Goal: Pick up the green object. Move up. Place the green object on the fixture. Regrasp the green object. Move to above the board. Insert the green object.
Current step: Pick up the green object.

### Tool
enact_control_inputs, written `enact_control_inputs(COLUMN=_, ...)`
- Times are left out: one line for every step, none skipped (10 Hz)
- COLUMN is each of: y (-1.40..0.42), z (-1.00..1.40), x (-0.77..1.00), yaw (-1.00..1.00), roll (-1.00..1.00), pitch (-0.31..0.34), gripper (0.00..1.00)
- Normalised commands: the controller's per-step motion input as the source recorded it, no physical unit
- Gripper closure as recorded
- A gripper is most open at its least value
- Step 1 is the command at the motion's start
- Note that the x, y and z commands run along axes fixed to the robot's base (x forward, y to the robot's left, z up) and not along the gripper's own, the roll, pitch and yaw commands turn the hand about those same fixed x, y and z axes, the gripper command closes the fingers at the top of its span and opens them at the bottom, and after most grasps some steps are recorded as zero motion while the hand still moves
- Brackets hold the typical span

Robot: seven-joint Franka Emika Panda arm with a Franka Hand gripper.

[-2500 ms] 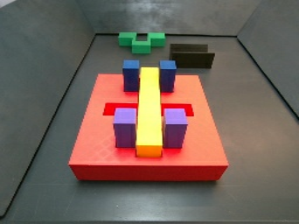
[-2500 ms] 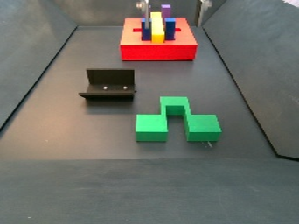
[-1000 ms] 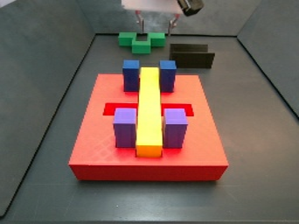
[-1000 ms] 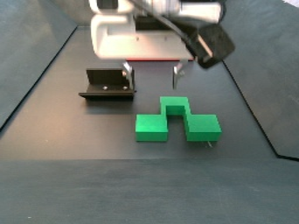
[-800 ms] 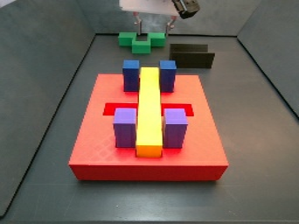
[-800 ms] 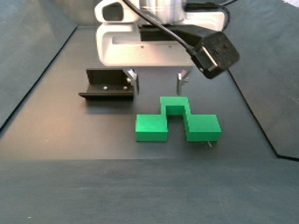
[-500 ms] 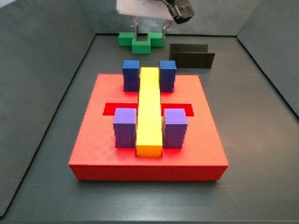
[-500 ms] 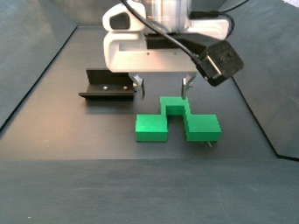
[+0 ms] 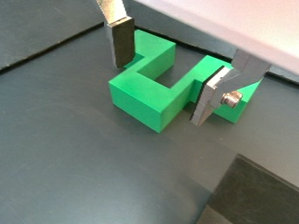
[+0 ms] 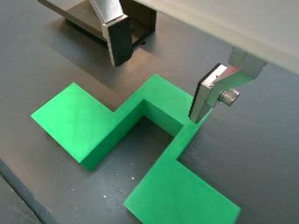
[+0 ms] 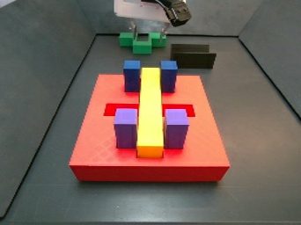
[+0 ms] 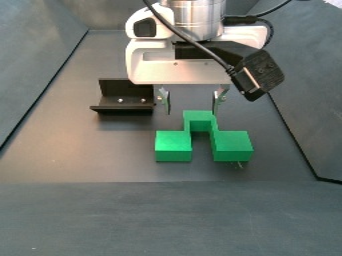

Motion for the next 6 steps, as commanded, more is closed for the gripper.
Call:
enact_control_inputs(y=0.0, z=-0.26, x=-0.04, yaw=0.0, roll=0.02, pitch=0.0, gripper=0.0)
enact_control_inputs(y=0.0, z=-0.29, x=0.0, yaw=0.0, roll=0.01, pitch=0.0, gripper=0.0)
enact_control_inputs(y=0.0, z=-0.28, x=0.0, yaw=0.01, roll=0.01, pitch=0.0, gripper=0.0)
enact_control_inputs(y=0.0, z=-0.2, x=-0.01, yaw=0.06, roll=0.0, pitch=0.0, gripper=0.0)
enact_control_inputs(y=0.05, z=0.0, x=0.0, yaw=0.15, roll=-0.13, pitch=0.0, gripper=0.0)
enact_control_inputs(y=0.02, z=0.08, x=0.0, yaw=0.19, roll=-0.18, pitch=-0.017, gripper=0.0)
